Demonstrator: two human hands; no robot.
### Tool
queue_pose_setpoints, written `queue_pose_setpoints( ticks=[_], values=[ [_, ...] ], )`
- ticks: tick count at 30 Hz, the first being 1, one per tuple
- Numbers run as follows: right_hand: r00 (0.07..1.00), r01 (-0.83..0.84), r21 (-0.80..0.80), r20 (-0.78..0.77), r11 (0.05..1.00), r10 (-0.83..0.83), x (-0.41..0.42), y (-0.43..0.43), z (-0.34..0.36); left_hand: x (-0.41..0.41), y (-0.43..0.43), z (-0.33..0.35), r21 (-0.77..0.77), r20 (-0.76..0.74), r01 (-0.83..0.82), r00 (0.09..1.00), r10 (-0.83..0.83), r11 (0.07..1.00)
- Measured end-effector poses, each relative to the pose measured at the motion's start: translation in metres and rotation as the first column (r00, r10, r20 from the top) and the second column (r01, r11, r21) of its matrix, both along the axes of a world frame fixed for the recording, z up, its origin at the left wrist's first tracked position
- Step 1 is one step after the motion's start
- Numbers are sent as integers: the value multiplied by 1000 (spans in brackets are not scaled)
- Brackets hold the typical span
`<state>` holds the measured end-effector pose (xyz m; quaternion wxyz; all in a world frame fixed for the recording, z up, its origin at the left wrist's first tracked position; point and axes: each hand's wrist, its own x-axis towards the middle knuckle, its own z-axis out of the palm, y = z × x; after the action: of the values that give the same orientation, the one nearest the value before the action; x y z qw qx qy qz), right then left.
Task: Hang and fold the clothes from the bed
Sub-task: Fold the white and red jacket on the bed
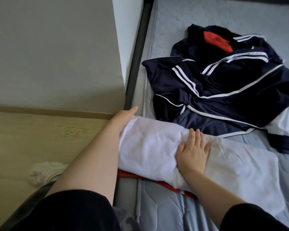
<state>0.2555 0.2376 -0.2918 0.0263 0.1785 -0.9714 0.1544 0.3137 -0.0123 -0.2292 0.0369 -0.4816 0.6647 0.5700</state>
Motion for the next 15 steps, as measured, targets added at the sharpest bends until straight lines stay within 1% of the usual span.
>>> queue_pose_setpoints(
  ticks=[2, 4, 9, 10, 12, 15],
  values=[
    [1000, -1, -3, -3, 1000, 1, 1, 0, 1, 1, 0, 0, 80, 26, 14, 1000, -16, 997],
    [1000, -1, -9, -1, 1000, 1, 1, -1, 2, 0, 1, 4, 109, 25, 39, 999, -42, 993],
    [1000, 1, -4, 3, 1000, -1, 1, -1, 2, 4, -3, 20, 18, 38, 250, 967, -251, 968],
    [1000, 3, -1, 2, 1000, -3, 1, -1, 1, 5, -4, 22, -11, 23, 265, 964, -264, 964],
    [1000, 1, 5, -1, 1000, -1, 1, -1, 1, 5, -7, 25, -134, -12, 268, 962, -272, 954],
    [1000, 0, 4, -1, 1000, 0, 1, -2, 2, 3, -1, 23, -413, -98, 185, 965, -245, 892]
  ],
)
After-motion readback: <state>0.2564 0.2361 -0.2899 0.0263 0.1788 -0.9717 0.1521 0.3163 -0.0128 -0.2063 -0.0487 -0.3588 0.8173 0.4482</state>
